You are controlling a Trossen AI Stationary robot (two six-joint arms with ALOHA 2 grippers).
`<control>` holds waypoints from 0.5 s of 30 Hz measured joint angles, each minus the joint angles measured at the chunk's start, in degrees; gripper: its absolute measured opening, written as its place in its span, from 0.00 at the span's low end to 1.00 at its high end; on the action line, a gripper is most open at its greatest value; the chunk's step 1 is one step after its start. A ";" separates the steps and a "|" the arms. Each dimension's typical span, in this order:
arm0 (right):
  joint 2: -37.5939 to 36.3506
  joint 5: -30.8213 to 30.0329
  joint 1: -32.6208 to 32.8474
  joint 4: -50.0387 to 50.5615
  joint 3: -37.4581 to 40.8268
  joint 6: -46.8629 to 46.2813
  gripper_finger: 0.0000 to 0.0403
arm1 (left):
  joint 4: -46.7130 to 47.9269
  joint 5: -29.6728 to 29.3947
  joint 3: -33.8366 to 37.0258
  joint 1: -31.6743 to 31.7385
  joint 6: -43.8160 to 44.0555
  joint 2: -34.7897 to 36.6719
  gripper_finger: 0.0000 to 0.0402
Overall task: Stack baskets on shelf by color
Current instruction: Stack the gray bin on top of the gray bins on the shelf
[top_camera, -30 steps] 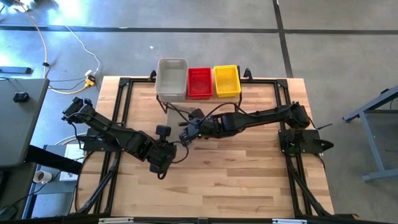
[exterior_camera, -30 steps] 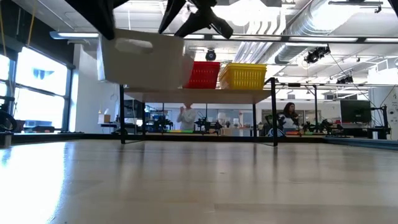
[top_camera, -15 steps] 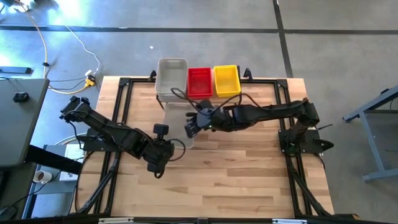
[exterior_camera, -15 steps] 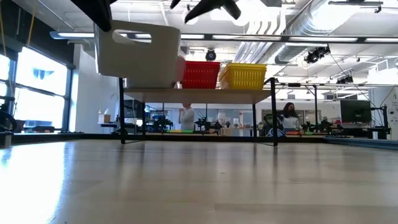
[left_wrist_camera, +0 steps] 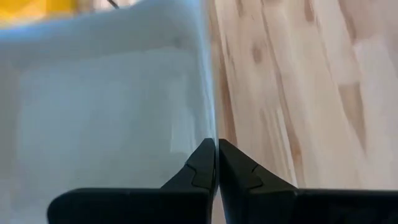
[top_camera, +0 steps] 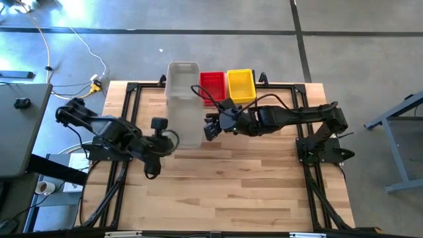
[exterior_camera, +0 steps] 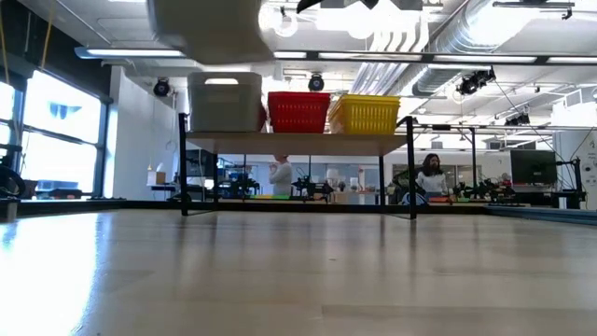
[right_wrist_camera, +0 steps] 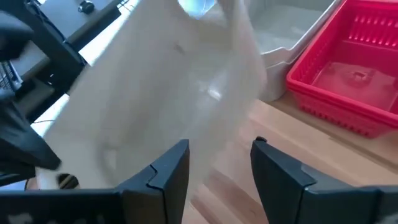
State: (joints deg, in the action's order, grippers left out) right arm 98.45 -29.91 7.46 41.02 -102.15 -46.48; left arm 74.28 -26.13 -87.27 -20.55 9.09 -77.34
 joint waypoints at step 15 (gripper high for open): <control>0.00 -1.62 0.05 0.06 0.09 1.38 0.38 | 4.22 -0.99 -5.65 14.59 -15.94 6.51 0.00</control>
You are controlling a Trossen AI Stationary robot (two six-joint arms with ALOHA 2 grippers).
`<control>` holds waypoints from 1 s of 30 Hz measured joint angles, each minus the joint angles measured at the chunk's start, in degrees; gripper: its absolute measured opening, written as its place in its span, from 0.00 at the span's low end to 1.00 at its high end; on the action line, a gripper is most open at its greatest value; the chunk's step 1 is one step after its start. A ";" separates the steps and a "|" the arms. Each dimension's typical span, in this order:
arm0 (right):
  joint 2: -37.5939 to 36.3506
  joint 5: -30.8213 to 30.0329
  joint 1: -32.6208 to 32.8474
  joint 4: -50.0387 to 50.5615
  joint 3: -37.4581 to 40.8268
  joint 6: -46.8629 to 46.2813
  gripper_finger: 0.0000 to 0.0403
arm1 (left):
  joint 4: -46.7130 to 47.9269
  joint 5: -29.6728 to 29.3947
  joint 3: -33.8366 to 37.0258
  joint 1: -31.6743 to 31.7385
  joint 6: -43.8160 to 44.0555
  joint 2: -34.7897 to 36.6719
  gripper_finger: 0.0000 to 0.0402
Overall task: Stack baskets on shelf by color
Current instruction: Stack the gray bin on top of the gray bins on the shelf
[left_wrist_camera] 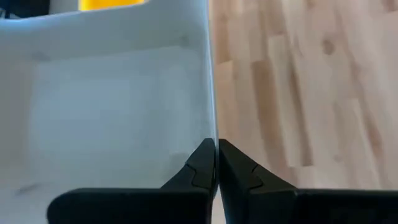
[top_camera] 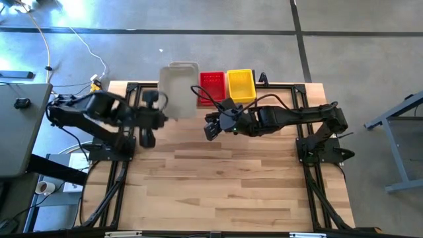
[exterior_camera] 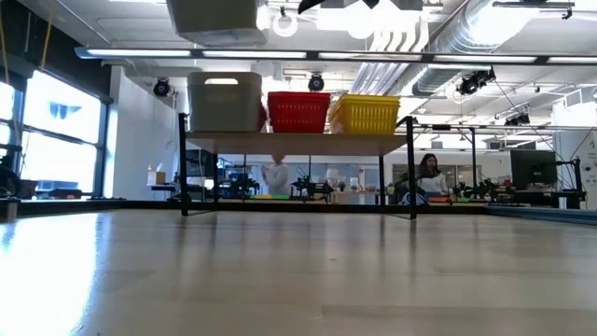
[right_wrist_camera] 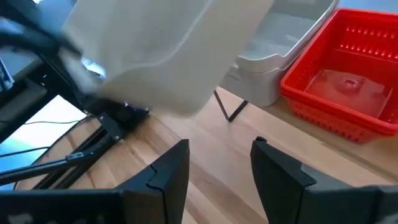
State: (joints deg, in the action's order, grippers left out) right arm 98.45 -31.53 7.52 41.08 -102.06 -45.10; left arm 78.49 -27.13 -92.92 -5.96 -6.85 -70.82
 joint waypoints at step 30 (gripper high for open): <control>0.00 5.81 -10.56 -0.17 0.00 9.59 0.38 | -4.58 29.77 -2.56 42.69 -33.92 -1.99 0.00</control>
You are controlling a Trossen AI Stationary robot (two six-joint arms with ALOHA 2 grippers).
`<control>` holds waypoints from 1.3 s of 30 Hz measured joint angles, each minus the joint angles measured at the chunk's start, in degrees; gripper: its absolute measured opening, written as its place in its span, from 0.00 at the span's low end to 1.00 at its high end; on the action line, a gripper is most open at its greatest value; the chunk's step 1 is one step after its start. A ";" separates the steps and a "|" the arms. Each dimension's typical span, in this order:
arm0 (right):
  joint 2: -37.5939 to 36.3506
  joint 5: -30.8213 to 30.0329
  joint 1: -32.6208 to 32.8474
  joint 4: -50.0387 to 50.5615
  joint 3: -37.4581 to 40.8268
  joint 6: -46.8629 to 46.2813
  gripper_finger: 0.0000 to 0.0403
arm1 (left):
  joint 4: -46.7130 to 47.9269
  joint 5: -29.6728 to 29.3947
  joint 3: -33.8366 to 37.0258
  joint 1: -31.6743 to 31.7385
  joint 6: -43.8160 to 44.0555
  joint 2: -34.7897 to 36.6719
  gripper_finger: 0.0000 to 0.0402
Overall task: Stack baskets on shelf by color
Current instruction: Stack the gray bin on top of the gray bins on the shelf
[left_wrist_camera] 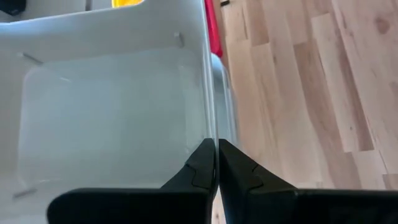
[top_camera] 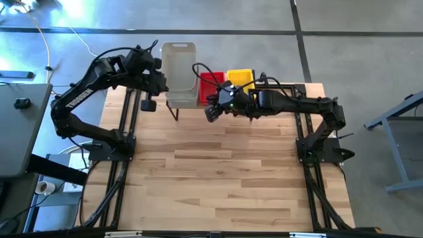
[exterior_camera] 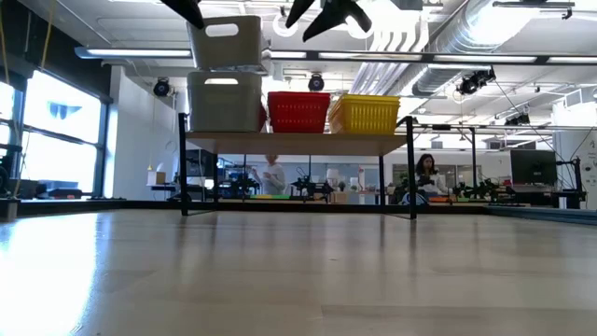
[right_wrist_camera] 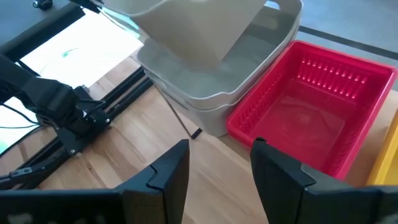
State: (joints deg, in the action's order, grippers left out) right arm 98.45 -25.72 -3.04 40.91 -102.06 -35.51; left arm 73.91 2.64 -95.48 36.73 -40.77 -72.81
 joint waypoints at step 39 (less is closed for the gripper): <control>0.00 2.18 -0.75 0.44 0.00 3.62 0.38 | 4.27 2.61 0.02 1.66 3.48 -7.35 0.01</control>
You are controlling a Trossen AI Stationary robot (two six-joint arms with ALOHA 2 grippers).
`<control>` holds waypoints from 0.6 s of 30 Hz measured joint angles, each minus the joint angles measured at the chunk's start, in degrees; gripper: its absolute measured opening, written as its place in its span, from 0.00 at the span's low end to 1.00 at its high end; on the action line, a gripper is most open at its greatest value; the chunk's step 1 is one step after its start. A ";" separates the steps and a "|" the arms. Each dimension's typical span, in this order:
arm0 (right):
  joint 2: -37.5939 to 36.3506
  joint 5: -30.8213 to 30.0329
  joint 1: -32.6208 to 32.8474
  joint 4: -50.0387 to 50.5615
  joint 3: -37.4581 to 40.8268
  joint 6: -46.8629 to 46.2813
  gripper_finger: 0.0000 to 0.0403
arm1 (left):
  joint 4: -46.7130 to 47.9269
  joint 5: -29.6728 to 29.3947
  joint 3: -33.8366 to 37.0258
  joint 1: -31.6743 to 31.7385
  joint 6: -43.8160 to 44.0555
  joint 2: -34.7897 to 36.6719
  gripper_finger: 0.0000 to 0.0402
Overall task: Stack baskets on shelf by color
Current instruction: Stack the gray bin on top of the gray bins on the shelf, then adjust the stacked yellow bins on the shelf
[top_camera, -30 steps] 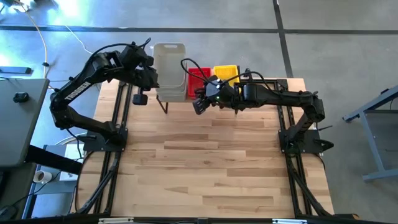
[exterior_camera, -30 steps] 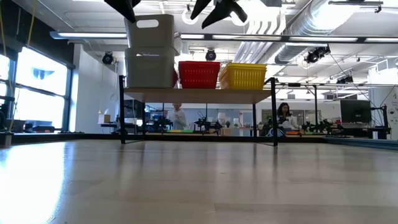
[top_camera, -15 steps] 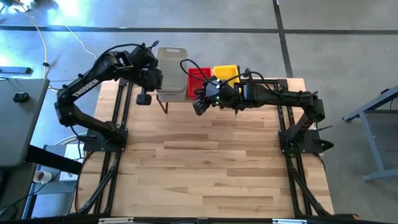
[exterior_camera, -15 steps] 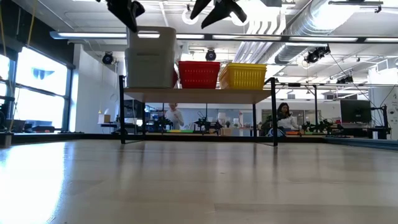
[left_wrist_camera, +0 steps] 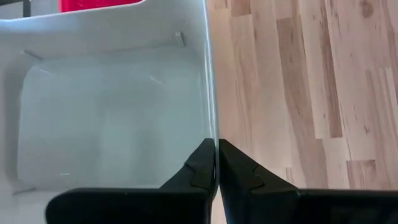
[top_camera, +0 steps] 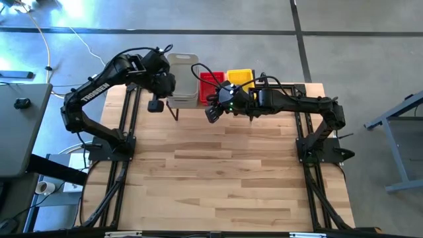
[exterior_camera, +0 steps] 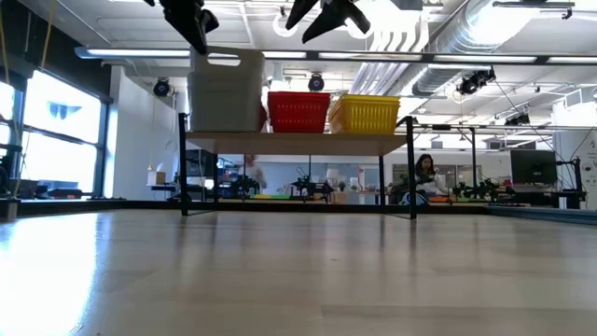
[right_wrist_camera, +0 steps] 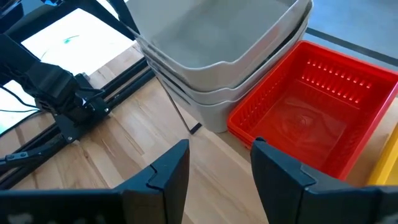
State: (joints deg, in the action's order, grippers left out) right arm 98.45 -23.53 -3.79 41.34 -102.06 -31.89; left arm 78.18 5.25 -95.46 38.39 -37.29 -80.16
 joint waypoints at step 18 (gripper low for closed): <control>0.02 -0.50 -0.40 0.02 0.00 -0.15 0.38 | -1.91 -4.13 0.00 -0.02 3.30 0.23 0.28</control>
State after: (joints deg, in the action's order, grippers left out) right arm 98.48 -24.03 -4.19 41.36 -102.06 -32.03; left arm 76.27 1.12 -95.46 38.37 -33.99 -79.93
